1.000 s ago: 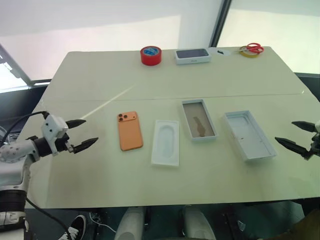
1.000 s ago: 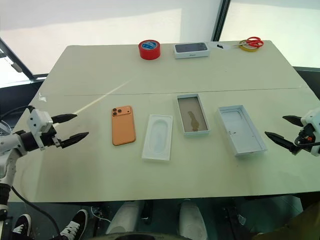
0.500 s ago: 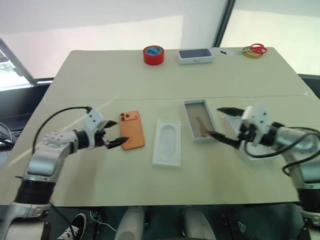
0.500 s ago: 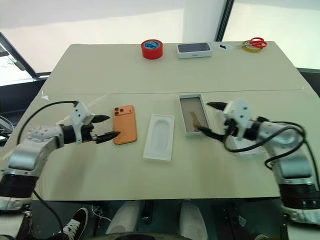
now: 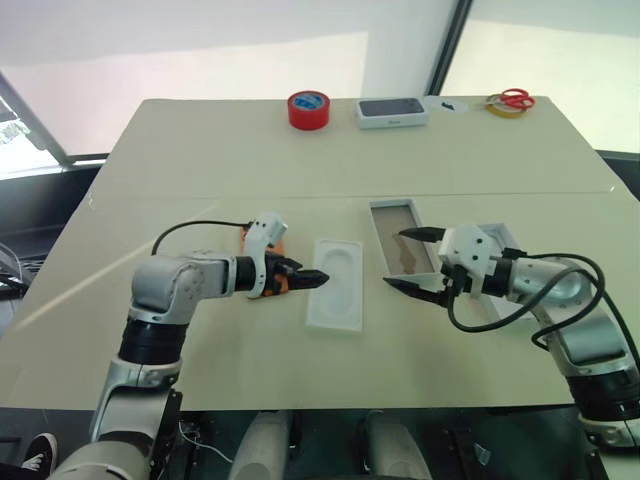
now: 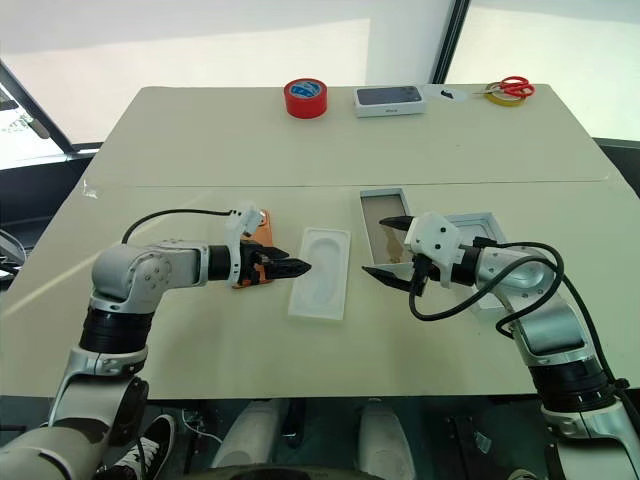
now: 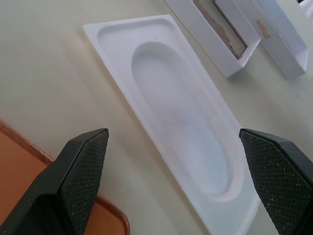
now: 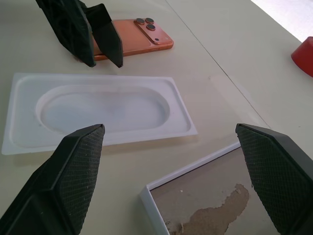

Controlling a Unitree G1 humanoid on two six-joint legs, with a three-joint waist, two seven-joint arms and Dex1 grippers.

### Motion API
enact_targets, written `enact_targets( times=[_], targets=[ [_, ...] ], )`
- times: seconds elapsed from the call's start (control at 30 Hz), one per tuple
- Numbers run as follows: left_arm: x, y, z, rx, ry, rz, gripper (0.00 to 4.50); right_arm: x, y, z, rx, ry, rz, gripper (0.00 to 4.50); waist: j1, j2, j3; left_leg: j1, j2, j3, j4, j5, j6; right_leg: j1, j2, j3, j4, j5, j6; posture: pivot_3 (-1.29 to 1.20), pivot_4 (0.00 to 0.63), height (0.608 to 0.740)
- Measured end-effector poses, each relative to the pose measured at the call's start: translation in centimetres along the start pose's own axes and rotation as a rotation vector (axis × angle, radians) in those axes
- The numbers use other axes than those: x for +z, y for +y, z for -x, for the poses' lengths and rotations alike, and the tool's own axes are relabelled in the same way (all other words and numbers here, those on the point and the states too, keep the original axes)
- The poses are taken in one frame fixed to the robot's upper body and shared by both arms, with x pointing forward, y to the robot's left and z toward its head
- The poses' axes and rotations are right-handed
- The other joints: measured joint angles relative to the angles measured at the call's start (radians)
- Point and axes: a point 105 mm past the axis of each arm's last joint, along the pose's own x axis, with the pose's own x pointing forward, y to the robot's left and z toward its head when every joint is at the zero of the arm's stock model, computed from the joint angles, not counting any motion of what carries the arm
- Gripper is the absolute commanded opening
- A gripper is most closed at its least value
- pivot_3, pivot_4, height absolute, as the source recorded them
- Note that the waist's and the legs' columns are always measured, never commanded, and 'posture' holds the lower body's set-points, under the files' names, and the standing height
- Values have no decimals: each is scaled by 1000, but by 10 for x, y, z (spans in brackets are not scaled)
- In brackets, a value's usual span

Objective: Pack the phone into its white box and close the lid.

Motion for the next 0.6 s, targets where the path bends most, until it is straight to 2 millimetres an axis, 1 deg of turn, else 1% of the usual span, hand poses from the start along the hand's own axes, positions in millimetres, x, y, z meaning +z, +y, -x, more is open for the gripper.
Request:
enact_targets(
  times=[0.1,0.3,0.43,0.6],
  targets=[
    [4,2,-6,14,12,43,4500,-1,0,0,-3,5,8,4481,4,0,0,1,0,0,0,0,-1,2,0,0,0,0,0,0,150,738],
    [11,-2,-19,-21,9,190,4500,-2,-1,-1,-22,2,12,4481,14,0,0,1,0,0,0,0,-1,1,0,0,0,0,0,0,150,738],
    [9,-4,-20,-57,10,258,4500,-3,0,-2,-34,-1,4,4481,14,0,0,1,0,0,0,-1,-3,2,0,0,0,0,0,0,150,738],
    [5,-8,-17,-88,34,284,4500,-8,3,-1,-38,14,-8,4481,14,-1,0,1,0,0,0,-1,-3,1,1,0,0,0,0,0,150,738]
  ],
)
